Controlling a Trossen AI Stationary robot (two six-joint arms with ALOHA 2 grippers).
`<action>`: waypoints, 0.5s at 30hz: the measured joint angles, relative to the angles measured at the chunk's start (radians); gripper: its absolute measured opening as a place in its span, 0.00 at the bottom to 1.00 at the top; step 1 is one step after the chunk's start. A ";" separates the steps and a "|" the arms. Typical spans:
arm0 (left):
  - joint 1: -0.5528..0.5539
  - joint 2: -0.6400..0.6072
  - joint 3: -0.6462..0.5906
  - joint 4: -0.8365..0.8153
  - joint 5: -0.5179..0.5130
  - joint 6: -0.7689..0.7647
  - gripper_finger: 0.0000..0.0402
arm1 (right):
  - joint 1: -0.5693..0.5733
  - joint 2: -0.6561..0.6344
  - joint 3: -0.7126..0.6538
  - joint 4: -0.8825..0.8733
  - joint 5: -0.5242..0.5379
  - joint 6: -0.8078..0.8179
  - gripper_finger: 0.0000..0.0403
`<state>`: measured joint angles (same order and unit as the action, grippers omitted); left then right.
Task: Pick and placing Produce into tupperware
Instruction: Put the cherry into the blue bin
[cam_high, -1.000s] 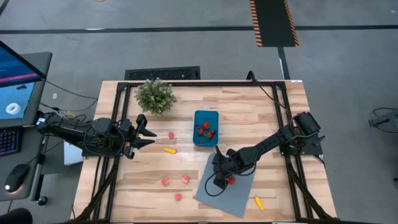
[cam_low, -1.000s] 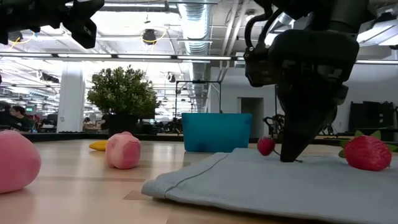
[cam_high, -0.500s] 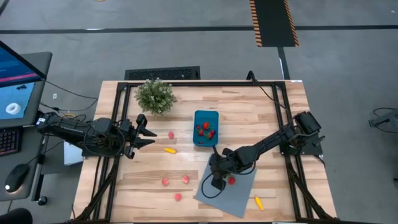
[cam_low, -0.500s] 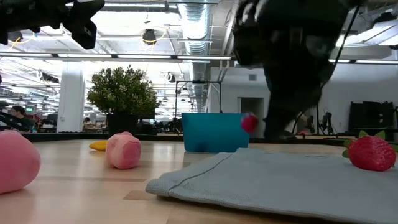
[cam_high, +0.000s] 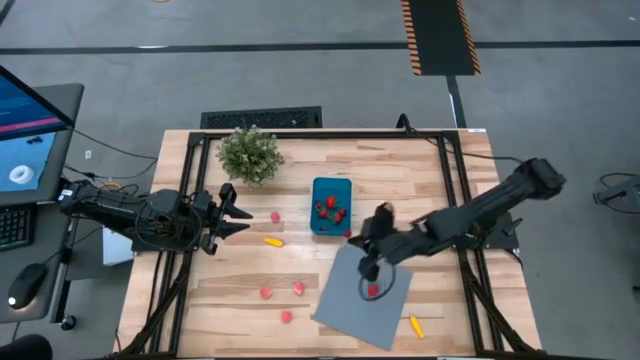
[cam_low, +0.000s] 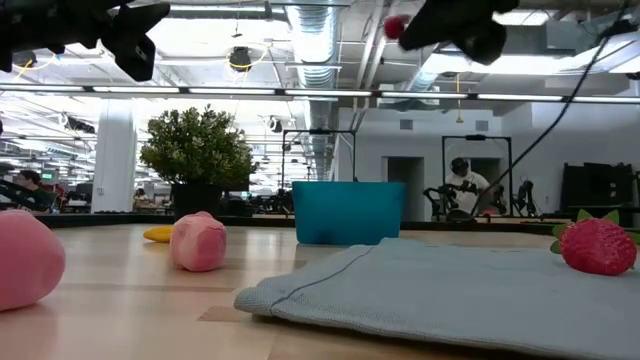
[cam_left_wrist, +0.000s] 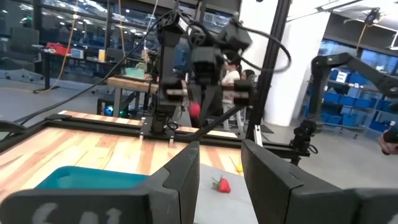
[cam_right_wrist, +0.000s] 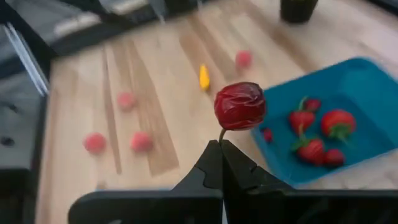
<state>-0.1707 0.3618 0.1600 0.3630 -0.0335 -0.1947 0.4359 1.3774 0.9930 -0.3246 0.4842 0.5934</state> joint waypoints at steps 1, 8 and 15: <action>0.000 0.000 0.000 0.000 0.000 -0.002 0.27 | 0.005 -0.038 -0.028 0.021 0.003 -0.003 0.03; 0.000 0.000 0.000 -0.008 -0.002 -0.019 0.27 | 0.054 -0.292 -0.228 0.202 -0.012 -0.027 0.03; 0.000 0.000 0.000 -0.008 -0.032 -0.026 0.27 | 0.090 -0.548 -0.511 0.576 -0.015 -0.086 0.03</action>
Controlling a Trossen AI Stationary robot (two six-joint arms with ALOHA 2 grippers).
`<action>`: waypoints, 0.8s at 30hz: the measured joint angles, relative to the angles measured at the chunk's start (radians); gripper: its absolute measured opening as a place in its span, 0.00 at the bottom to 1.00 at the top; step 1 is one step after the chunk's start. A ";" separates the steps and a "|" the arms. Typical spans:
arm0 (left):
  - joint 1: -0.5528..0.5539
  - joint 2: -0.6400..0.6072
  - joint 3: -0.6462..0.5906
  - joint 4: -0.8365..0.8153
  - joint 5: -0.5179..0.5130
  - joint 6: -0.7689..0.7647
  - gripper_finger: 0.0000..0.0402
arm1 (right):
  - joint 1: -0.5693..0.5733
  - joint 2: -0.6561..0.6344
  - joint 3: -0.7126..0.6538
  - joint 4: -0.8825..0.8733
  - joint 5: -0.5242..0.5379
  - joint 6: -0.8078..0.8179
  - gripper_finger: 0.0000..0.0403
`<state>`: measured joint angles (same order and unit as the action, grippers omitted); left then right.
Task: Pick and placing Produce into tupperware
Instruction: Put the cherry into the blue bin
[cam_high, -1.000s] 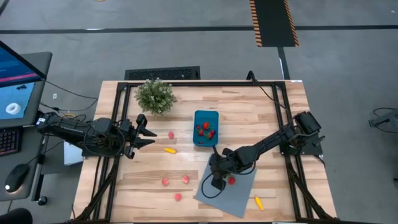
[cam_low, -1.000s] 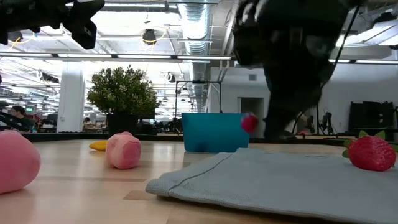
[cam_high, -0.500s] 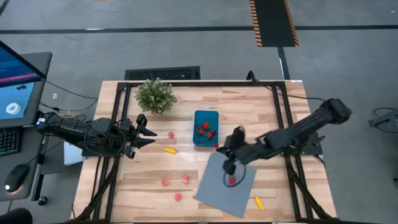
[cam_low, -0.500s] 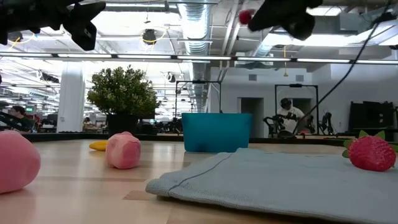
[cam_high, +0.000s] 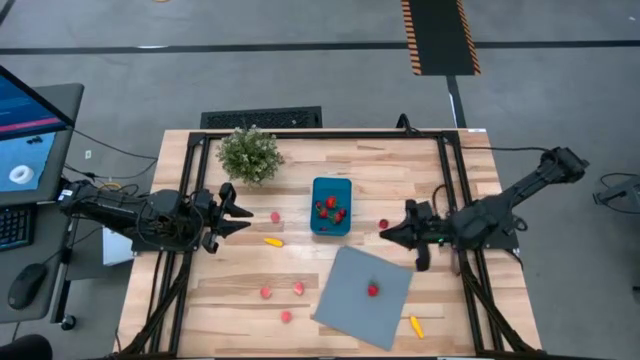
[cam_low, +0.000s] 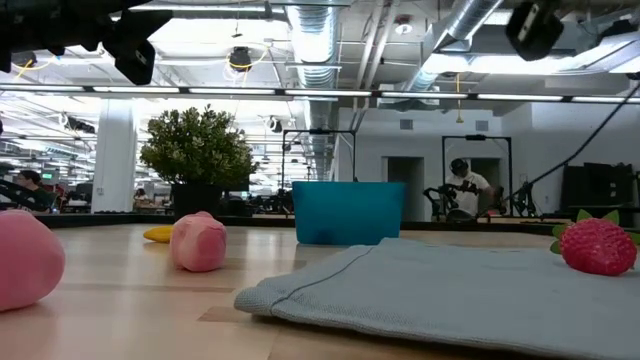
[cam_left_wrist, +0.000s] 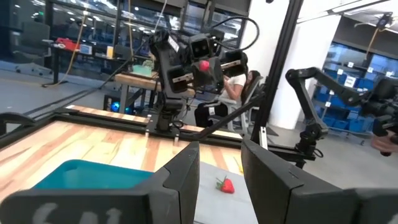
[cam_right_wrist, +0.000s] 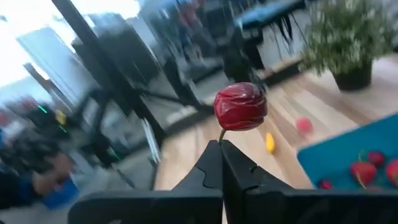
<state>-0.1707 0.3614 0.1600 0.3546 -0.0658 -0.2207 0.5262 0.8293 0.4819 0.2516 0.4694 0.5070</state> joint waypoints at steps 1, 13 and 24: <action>0.000 0.000 0.000 0.000 -0.003 0.000 0.27 | 0.003 -0.033 -0.039 0.056 0.000 -0.012 0.03; 0.000 0.000 0.000 -0.006 -0.003 -0.008 0.27 | -0.003 -0.242 -0.285 0.522 -0.195 -0.136 0.03; 0.000 0.000 0.000 -0.006 -0.033 -0.008 0.27 | -0.045 -0.256 -0.360 0.916 -0.316 -0.455 0.03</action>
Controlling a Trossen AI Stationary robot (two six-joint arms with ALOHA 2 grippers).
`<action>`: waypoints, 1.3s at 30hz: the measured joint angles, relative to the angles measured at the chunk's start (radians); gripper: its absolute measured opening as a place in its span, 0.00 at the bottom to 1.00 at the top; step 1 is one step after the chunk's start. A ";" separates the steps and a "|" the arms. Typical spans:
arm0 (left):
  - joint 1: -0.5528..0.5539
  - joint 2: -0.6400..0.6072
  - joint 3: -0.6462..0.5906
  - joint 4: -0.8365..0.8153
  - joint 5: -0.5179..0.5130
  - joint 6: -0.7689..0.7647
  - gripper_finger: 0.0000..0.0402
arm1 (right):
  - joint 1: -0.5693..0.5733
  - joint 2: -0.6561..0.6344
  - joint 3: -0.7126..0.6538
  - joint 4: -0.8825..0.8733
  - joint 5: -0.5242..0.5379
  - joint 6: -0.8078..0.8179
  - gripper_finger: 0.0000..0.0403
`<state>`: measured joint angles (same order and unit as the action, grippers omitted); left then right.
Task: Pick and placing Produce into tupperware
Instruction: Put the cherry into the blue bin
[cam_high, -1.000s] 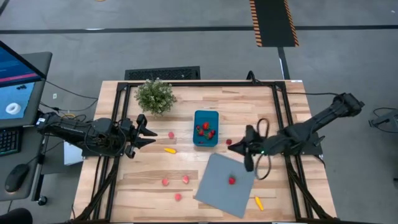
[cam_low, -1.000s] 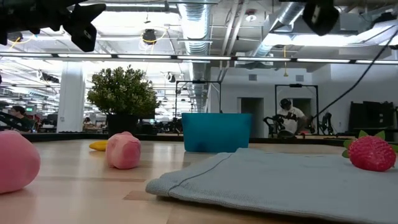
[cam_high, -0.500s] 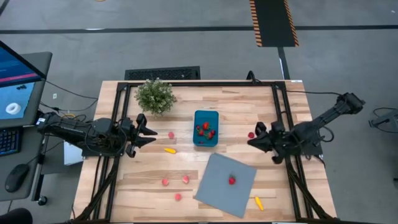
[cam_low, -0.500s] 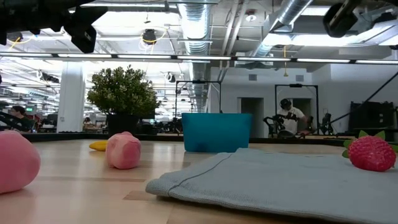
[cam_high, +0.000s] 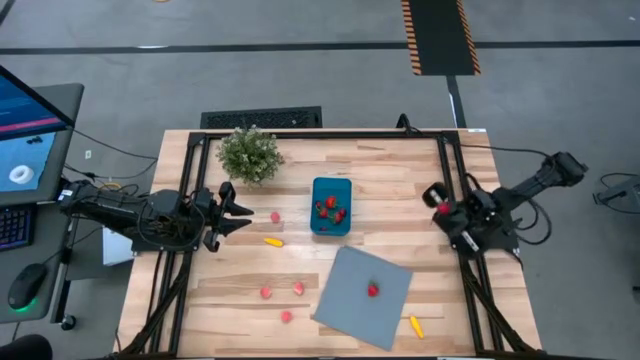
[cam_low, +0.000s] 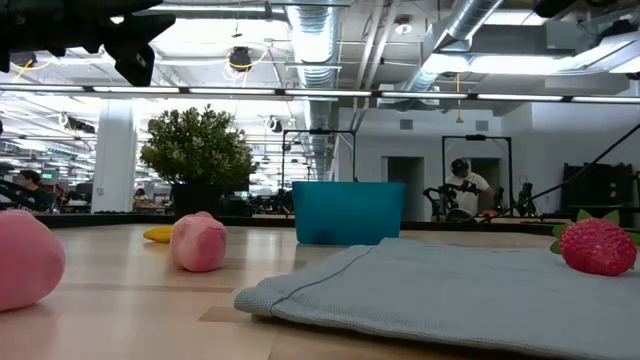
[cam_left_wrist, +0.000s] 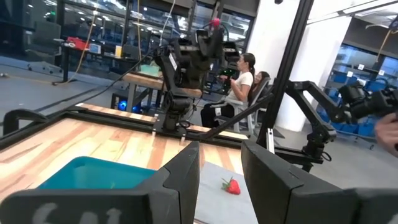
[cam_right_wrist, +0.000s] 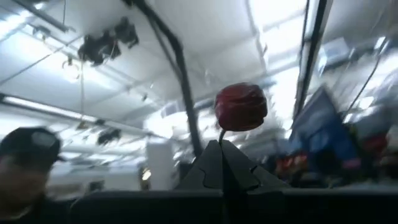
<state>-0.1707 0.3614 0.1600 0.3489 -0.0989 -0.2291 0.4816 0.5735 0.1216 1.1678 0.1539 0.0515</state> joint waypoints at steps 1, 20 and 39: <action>0.000 0.000 0.000 0.000 -0.001 0.000 0.27 | -0.011 0.000 -0.007 0.052 0.001 -0.034 0.03; 0.000 0.000 0.000 -0.006 -0.013 -0.017 0.27 | -0.092 0.015 0.005 0.150 0.659 -0.522 0.03; 0.000 0.000 0.000 -0.045 -0.047 -0.018 0.27 | -0.092 0.335 0.247 -0.543 1.131 -0.726 0.03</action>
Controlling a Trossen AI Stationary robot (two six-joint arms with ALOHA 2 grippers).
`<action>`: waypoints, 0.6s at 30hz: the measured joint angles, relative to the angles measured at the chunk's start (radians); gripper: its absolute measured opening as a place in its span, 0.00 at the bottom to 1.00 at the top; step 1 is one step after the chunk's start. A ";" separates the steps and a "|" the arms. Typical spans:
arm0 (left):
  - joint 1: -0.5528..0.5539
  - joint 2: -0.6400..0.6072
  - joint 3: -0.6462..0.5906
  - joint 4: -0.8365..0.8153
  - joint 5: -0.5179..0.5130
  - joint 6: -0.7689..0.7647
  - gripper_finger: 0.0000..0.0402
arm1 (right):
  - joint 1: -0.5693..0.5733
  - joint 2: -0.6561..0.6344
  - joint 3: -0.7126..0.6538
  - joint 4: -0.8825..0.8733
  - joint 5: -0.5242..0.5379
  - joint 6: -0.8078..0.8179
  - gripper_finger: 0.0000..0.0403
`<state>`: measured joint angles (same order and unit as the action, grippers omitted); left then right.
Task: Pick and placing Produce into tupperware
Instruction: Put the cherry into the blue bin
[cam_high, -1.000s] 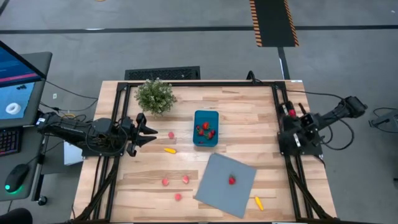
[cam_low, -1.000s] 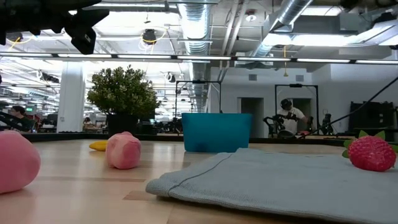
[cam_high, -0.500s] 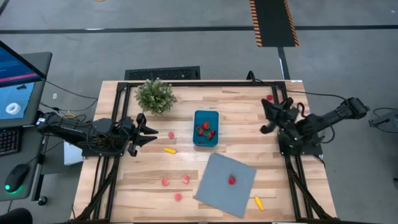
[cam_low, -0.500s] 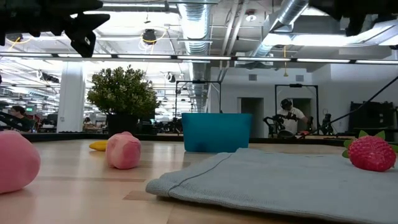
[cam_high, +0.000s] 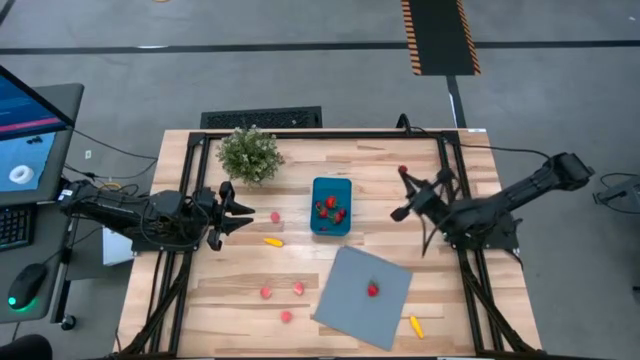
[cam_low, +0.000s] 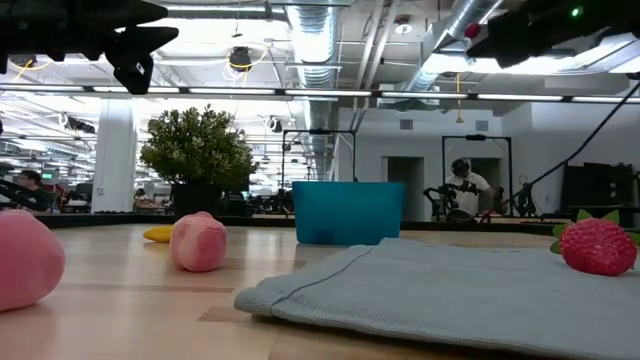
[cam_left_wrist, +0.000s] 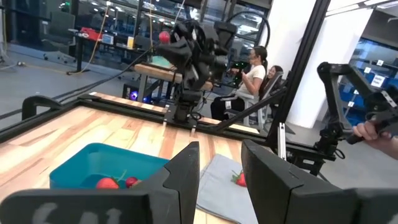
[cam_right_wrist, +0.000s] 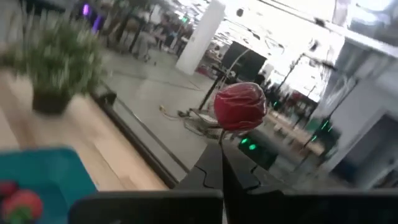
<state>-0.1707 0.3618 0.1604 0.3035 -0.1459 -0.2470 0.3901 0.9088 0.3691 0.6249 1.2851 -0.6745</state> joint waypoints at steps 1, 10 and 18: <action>0.000 0.000 0.000 0.000 0.000 0.000 0.27 | 0.000 0.023 0.000 0.001 0.001 -0.030 0.03; 0.000 0.000 0.000 -0.007 0.000 0.000 0.27 | 0.001 0.230 0.031 0.022 0.002 -0.320 0.03; 0.000 0.000 0.000 -0.009 -0.001 0.000 0.27 | -0.016 0.362 0.155 0.022 -0.028 -0.438 0.03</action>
<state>-0.1708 0.3618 0.1604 0.2943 -0.1467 -0.2470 0.3743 1.2704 0.5243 0.6471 1.2574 -1.1121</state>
